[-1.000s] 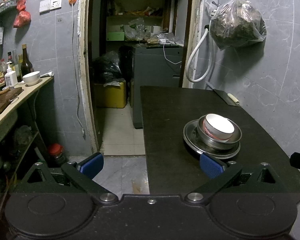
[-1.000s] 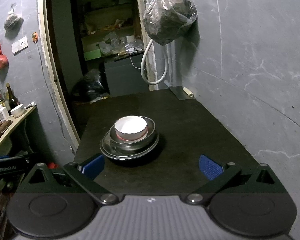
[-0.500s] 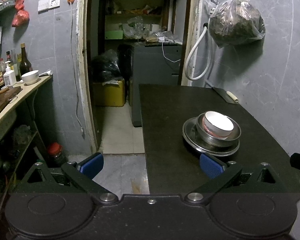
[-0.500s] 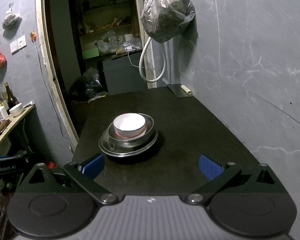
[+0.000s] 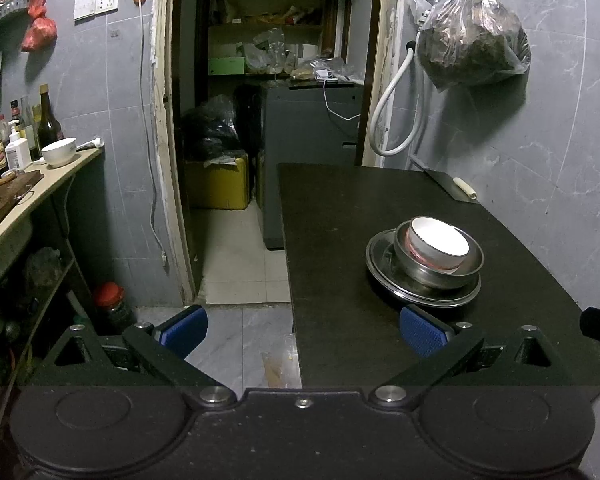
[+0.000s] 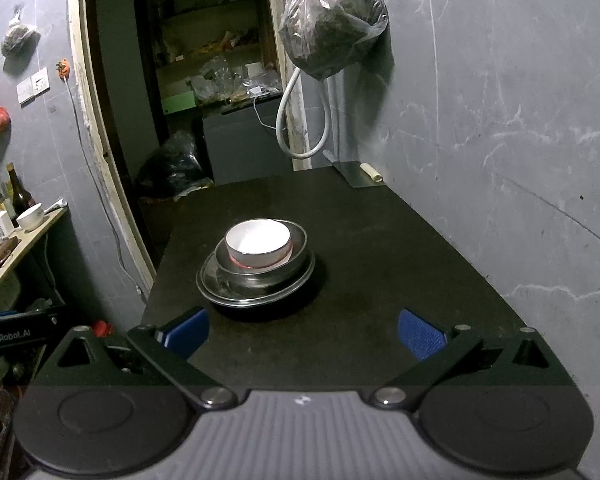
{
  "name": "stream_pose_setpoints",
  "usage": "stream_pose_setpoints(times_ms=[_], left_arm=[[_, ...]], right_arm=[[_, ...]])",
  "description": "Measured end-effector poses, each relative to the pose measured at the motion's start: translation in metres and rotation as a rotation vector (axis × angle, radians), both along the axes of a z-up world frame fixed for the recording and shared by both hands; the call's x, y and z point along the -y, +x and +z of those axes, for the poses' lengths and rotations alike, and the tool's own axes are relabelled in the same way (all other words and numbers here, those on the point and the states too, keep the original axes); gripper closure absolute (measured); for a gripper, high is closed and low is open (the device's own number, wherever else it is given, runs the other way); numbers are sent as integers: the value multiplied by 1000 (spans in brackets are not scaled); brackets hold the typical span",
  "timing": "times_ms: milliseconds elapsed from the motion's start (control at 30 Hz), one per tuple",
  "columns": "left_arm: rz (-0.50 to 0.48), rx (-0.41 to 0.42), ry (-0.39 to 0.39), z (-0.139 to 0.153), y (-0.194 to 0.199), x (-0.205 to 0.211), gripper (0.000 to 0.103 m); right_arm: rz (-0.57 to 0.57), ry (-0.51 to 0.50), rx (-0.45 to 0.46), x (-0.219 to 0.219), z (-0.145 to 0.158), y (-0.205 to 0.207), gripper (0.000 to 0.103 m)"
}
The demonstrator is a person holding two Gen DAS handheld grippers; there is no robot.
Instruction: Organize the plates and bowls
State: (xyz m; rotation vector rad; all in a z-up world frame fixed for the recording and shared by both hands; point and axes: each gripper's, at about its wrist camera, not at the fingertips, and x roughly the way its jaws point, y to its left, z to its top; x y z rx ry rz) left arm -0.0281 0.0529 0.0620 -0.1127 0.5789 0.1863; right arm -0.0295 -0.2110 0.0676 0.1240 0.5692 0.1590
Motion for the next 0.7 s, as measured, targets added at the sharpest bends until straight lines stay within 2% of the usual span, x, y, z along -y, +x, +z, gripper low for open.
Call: stream_pose_setpoints(times_ms=[700], left_arm=[[0,-1,-1,1,1,-1,1]], right_arm=[[-4,1,-8,-1,-3,4,0]])
